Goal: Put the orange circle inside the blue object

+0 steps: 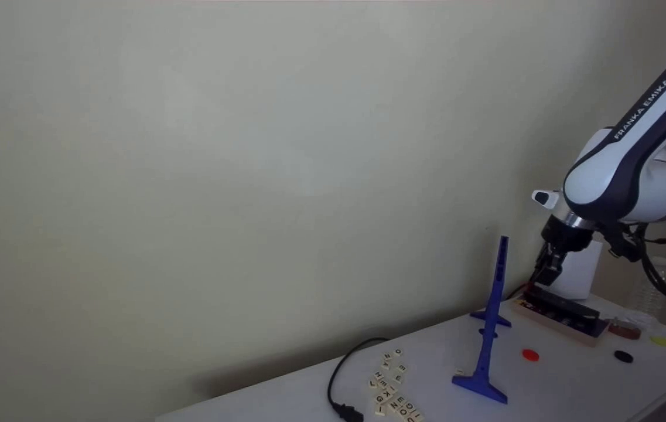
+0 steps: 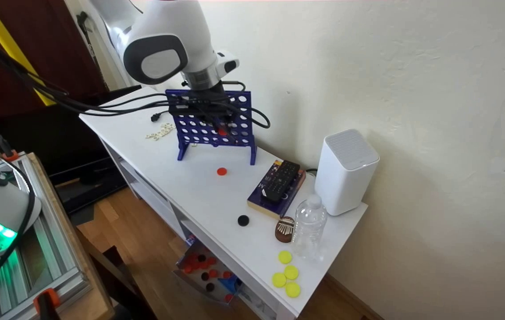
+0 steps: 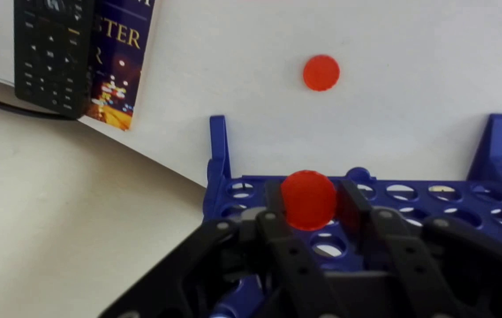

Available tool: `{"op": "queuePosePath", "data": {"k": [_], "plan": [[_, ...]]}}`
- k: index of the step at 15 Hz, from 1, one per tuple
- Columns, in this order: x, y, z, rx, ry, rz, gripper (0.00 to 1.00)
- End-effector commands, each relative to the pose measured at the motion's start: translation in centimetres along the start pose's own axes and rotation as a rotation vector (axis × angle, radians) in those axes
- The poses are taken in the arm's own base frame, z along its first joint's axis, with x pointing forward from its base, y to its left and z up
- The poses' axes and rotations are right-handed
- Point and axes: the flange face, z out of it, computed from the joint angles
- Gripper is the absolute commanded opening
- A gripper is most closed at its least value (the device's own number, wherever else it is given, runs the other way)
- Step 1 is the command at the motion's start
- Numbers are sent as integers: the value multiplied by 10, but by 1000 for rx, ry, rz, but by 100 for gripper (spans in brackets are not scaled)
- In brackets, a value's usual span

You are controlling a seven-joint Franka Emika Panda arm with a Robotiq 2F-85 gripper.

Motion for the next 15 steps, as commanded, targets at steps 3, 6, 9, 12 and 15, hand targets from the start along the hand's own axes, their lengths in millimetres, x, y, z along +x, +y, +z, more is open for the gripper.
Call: {"op": "queuePosePath", "data": {"k": [3,6,9,12,15], "plan": [[3,4,-19,10,75,-25,10],[0,7,-25,13,97,-24,10],[-4,10,-30,14,123,-18,10],[-5,12,-37,14,158,-14,10],[-6,12,-43,24,182,-20,10]]}}
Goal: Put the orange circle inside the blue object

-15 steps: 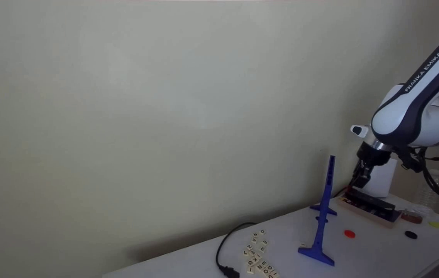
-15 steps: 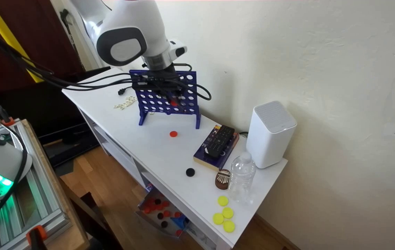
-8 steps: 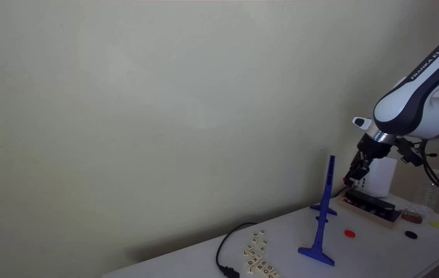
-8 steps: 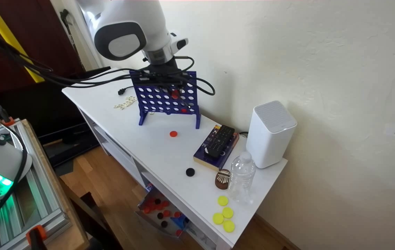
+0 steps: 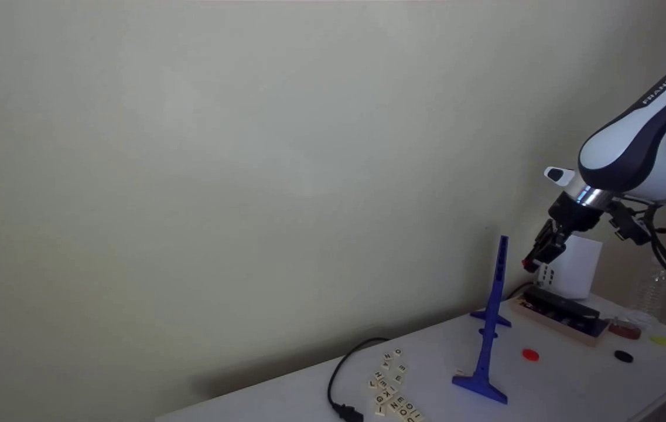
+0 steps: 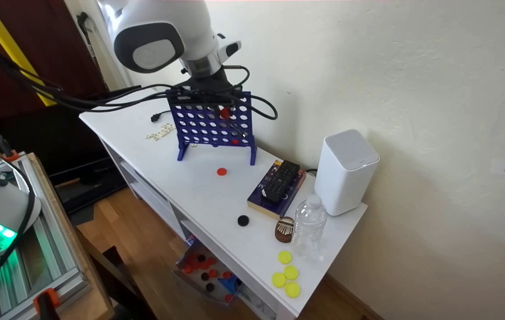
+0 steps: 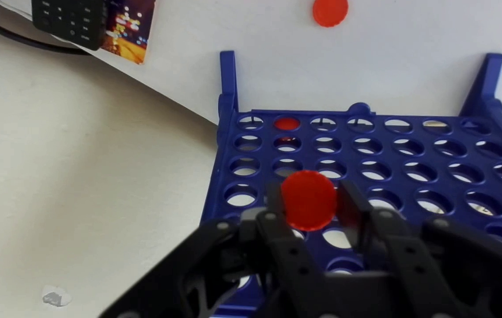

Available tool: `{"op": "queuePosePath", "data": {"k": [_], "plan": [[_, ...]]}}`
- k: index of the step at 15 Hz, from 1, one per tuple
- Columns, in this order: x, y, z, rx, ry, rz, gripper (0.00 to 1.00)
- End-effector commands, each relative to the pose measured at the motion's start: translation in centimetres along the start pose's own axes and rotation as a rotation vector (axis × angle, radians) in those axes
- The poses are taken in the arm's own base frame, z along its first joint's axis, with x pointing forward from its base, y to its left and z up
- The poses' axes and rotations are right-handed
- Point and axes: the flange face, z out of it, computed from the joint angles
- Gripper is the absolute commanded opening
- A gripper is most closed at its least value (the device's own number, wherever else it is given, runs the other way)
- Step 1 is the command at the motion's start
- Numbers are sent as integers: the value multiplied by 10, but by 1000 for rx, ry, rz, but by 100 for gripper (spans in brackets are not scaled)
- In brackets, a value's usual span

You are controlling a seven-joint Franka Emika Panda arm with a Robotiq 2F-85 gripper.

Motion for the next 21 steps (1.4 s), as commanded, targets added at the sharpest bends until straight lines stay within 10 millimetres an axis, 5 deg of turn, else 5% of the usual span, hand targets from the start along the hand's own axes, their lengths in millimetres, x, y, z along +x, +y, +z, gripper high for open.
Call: {"op": "queuePosePath", "data": {"k": [1,21], "plan": [[-5,-3,-6,13,38,-7,10],[5,2,-43,17,198,-32,10]]}}
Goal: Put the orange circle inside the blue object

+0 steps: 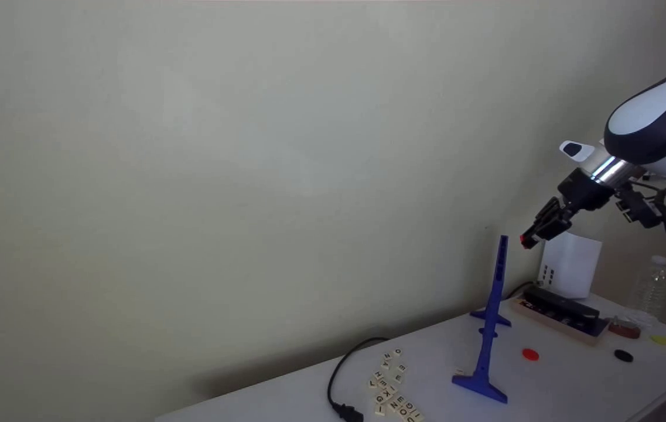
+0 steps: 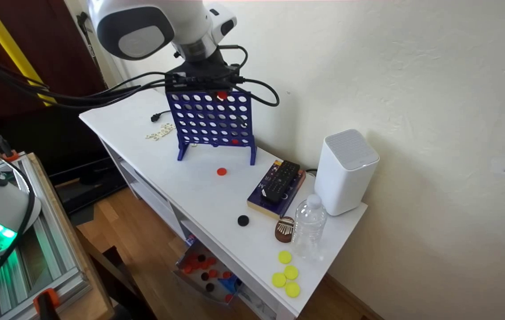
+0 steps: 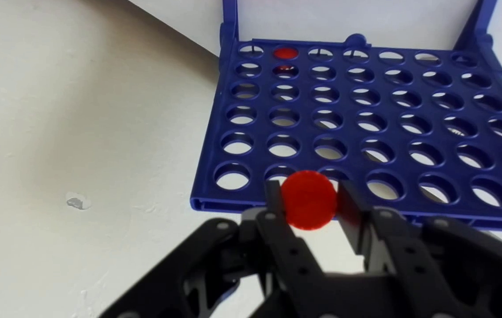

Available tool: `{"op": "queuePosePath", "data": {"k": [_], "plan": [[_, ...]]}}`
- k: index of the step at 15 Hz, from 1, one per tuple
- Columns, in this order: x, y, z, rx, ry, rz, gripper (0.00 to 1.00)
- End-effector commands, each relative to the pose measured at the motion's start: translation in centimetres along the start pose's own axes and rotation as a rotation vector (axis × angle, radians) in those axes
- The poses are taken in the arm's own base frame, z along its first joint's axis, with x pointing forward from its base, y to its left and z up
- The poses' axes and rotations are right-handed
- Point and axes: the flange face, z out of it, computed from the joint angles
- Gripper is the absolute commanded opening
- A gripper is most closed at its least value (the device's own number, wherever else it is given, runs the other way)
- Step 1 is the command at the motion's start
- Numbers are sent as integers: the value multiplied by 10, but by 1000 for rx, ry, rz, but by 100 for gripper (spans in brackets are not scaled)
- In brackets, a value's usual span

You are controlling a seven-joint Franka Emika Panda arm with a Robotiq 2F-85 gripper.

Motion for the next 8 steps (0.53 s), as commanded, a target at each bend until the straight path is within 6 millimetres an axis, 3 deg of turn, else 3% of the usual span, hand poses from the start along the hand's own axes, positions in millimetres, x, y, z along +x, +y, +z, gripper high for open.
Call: {"op": "queuePosePath", "data": {"k": [1,8], "plan": [[-1,1,1,23,44,-10,10],[-2,1,4,59,101,4,10]]}}
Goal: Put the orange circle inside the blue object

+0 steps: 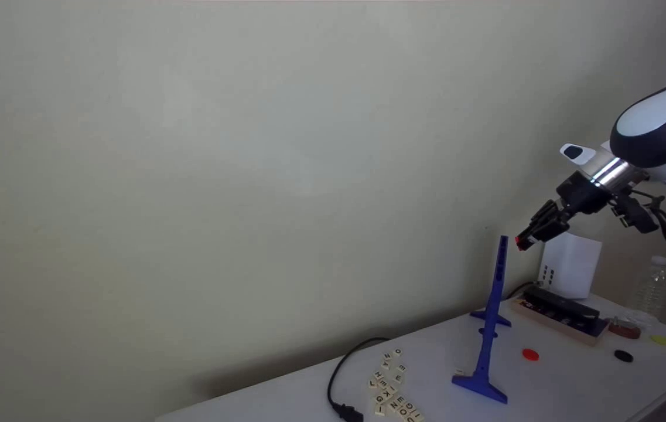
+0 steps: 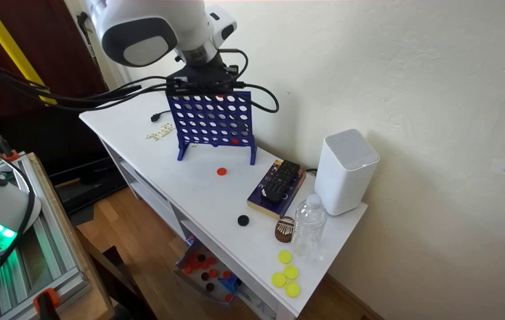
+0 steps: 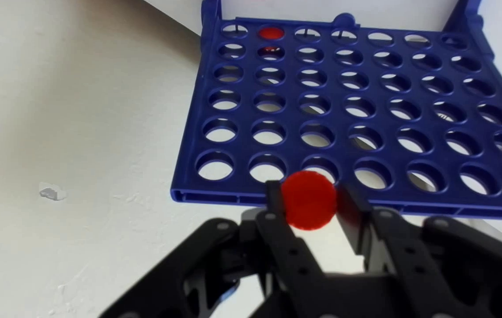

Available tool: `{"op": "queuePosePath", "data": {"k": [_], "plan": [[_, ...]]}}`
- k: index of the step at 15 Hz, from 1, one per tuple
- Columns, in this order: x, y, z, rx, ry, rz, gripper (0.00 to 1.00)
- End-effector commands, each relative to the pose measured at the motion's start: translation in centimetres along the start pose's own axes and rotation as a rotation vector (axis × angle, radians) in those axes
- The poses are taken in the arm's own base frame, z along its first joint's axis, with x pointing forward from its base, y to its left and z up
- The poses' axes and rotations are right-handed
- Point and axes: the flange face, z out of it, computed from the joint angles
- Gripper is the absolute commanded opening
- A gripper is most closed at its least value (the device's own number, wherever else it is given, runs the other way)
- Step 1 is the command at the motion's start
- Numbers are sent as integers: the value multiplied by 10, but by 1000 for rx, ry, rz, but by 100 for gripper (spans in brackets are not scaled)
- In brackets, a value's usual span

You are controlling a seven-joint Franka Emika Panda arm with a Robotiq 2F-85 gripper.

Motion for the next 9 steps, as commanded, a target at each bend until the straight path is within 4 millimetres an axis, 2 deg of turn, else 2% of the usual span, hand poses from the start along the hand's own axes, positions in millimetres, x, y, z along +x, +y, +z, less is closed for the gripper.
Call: {"op": "queuePosePath", "data": {"k": [1,9], "plan": [[0,4,-2,22,50,15,10],[-4,14,-5,54,103,41,10]]}}
